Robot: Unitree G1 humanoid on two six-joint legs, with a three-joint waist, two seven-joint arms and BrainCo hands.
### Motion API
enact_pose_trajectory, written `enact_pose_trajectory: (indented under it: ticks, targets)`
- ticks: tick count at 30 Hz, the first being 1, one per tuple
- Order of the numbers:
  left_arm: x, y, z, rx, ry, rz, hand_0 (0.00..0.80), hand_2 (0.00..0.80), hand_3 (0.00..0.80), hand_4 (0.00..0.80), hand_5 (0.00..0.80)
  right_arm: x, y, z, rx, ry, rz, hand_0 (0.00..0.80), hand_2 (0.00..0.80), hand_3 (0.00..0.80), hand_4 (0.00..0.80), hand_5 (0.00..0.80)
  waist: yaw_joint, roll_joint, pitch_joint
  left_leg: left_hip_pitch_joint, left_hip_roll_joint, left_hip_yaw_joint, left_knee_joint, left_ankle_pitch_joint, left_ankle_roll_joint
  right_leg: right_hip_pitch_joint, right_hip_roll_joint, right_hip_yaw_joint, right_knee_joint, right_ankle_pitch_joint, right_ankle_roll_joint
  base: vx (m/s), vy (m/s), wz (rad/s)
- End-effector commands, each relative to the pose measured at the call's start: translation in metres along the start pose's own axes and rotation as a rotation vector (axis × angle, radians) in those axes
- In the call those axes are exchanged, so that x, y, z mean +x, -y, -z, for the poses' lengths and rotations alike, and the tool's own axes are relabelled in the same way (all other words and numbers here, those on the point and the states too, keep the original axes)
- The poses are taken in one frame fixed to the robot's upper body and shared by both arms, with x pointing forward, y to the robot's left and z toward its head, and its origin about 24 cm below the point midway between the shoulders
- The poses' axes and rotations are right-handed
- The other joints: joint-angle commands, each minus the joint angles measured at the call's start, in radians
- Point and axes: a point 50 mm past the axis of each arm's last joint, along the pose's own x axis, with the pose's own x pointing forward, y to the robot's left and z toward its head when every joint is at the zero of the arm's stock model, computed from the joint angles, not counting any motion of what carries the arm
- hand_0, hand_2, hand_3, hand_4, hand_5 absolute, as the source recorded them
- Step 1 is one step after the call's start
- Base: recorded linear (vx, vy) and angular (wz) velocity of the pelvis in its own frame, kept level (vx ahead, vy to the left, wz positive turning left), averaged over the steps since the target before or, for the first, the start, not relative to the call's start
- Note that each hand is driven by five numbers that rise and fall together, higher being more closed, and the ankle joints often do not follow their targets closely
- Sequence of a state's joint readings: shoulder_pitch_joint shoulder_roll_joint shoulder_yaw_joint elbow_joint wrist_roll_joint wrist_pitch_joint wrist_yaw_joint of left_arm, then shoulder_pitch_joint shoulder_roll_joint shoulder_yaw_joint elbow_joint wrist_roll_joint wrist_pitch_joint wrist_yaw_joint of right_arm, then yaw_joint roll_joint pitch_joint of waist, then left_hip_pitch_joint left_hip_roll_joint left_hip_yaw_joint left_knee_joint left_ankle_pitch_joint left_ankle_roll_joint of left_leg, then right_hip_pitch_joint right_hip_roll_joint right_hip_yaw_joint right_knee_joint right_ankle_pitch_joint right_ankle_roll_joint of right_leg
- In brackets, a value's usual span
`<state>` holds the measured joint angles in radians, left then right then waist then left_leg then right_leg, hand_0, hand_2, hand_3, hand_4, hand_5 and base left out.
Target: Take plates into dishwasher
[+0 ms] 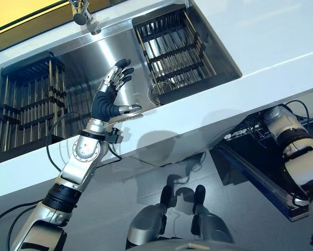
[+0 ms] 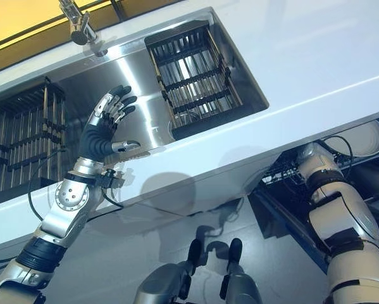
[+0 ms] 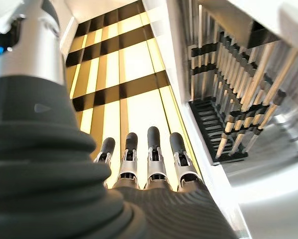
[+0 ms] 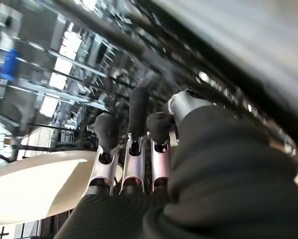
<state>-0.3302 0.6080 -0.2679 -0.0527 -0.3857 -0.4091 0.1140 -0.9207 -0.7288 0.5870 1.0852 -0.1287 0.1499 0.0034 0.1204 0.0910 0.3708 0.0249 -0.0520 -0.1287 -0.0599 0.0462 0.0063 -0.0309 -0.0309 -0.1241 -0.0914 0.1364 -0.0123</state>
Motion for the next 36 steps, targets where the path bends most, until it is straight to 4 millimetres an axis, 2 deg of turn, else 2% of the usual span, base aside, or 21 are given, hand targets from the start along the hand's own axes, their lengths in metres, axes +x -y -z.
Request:
enact_pose_trajectory:
  ticks: [1, 8, 15, 16, 17, 18, 19, 26, 29, 31, 34, 36]
  targets:
    - [0.002, -0.003, -0.018, -0.01, 0.097, 0.016, 0.0, 0.0, 0.0, 0.0, 0.0, -0.007, 0.0, 0.023, -0.115, 0.001, 0.028, 0.8, 0.8, 0.8, 0.8, 0.8, -0.03, -0.064, -0.073, 0.003, -0.038, 0.011, 0.001, -0.039, 0.059, 0.043, 0.04, 0.025, 0.125, -0.147, -0.005, 0.041, 0.065, -0.26]
    - [-0.017, -0.007, -0.013, 0.001, 0.055, -0.011, 0.0, 0.0, 0.0, 0.0, 0.0, -0.036, -0.032, 0.053, -0.078, 0.027, 0.029, 0.8, 0.8, 0.8, 0.8, 0.8, -0.104, -0.096, -0.118, 0.054, -0.025, 0.063, -0.01, -0.062, 0.066, 0.077, 0.058, 0.095, 0.113, -0.14, 0.004, 0.03, 0.062, -0.27]
    - [-0.03, -0.013, -0.011, 0.015, 0.028, -0.038, 0.0, 0.0, 0.0, 0.0, 0.0, -0.065, -0.035, 0.079, 0.05, 0.037, 0.046, 0.8, 0.8, 0.8, 0.8, 0.8, -0.16, -0.11, -0.146, 0.09, -0.016, 0.112, -0.02, -0.076, 0.072, 0.094, 0.069, 0.146, 0.106, -0.134, 0.015, 0.024, 0.041, -0.28]
    - [-0.032, -0.014, -0.01, 0.016, 0.025, -0.042, 0.0, 0.0, 0.0, 0.0, 0.0, -0.069, -0.035, 0.083, 0.073, 0.03, 0.053, 0.762, 0.762, 0.762, 0.762, 0.762, -0.166, -0.11, -0.15, 0.093, -0.015, 0.117, -0.021, -0.077, 0.072, 0.094, 0.07, 0.152, 0.105, -0.133, 0.016, 0.018, 0.026, -0.25]
    - [-0.035, -0.017, -0.01, 0.017, 0.021, -0.048, 0.0, 0.0, 0.0, 0.0, 0.0, -0.073, -0.036, 0.089, 0.105, 0.017, 0.059, 0.458, 0.458, 0.458, 0.458, 0.458, -0.174, -0.111, -0.153, 0.096, -0.014, 0.124, -0.022, -0.079, 0.072, 0.095, 0.072, 0.159, 0.105, -0.132, 0.017, 0.014, 0.029, -0.24]
    - [-0.036, -0.019, -0.01, 0.018, 0.021, -0.052, 0.0, 0.0, 0.0, 0.0, 0.0, -0.076, -0.039, 0.093, 0.136, 0.003, 0.062, 0.082, 0.082, 0.082, 0.082, 0.082, -0.18, -0.111, -0.155, 0.097, -0.013, 0.129, -0.023, -0.08, 0.073, 0.094, 0.074, 0.163, 0.106, -0.132, 0.019, 0.005, 0.027, -0.18]
    - [-0.037, -0.019, -0.01, 0.019, 0.02, -0.054, 0.0, 0.0, 0.0, 0.0, 0.0, -0.078, -0.042, 0.097, 0.163, -0.013, 0.064, 0.0, 0.0, 0.0, 0.0, 0.0, -0.184, -0.111, -0.157, 0.098, -0.012, 0.133, -0.024, -0.081, 0.073, 0.093, 0.074, 0.166, 0.106, -0.132, 0.019, -0.002, 0.023, -0.14]
    - [-0.04, -0.02, -0.01, 0.009, 0.019, -0.038, 0.0, 0.0, 0.0, 0.0, 0.0, -0.084, -0.063, 0.139, 0.432, -0.197, 0.133, 0.0, 0.0, 0.0, 0.0, 0.0, -0.189, -0.103, -0.153, 0.109, -0.008, 0.154, -0.027, -0.09, 0.076, 0.1, 0.073, 0.161, 0.1, -0.127, 0.022, 0.003, 0.009, -0.07]
    - [-0.036, -0.015, -0.009, 0.0, 0.019, -0.028, 0.0, 0.0, 0.0, 0.0, 0.0, -0.08, -0.063, 0.123, 0.518, -0.202, 0.222, 0.0, 0.0, 0.0, 0.0, 0.0, -0.183, -0.094, -0.149, 0.108, -0.012, 0.141, -0.024, -0.089, 0.078, 0.098, 0.072, 0.163, 0.104, -0.123, 0.021, 0.0, 0.0, 0.0]
    - [-0.034, -0.014, -0.009, 0.002, 0.02, -0.033, 0.0, 0.0, 0.0, 0.0, 0.0, -0.08, -0.06, 0.123, 0.522, -0.209, 0.294, 0.0, 0.0, 0.0, 0.0, 0.0, -0.183, -0.088, -0.148, 0.105, -0.014, 0.133, -0.021, -0.092, 0.08, 0.093, 0.072, 0.164, 0.108, -0.125, 0.022, 0.0, 0.0, 0.0]
    - [-0.036, -0.013, -0.01, 0.0, 0.021, -0.05, 0.0, 0.0, 0.0, 0.0, 0.0, -0.084, -0.071, 0.122, 0.639, -0.244, 0.311, 0.0, 0.0, 0.0, 0.0, 0.0, -0.185, -0.08, -0.148, 0.101, -0.018, 0.126, -0.021, -0.092, 0.082, 0.088, 0.073, 0.169, 0.109, -0.126, 0.023, 0.0, 0.0, 0.0]
    - [-0.038, -0.014, -0.009, -0.003, 0.018, -0.054, 0.0, 0.0, 0.0, 0.0, 0.0, -0.086, -0.091, 0.125, 0.831, -0.315, 0.278, 0.0, 0.0, 0.0, 0.0, 0.0, -0.182, -0.073, -0.146, 0.098, -0.019, 0.122, -0.025, -0.089, 0.083, 0.086, 0.071, 0.164, 0.109, -0.127, 0.022, 0.0, 0.0, 0.0]
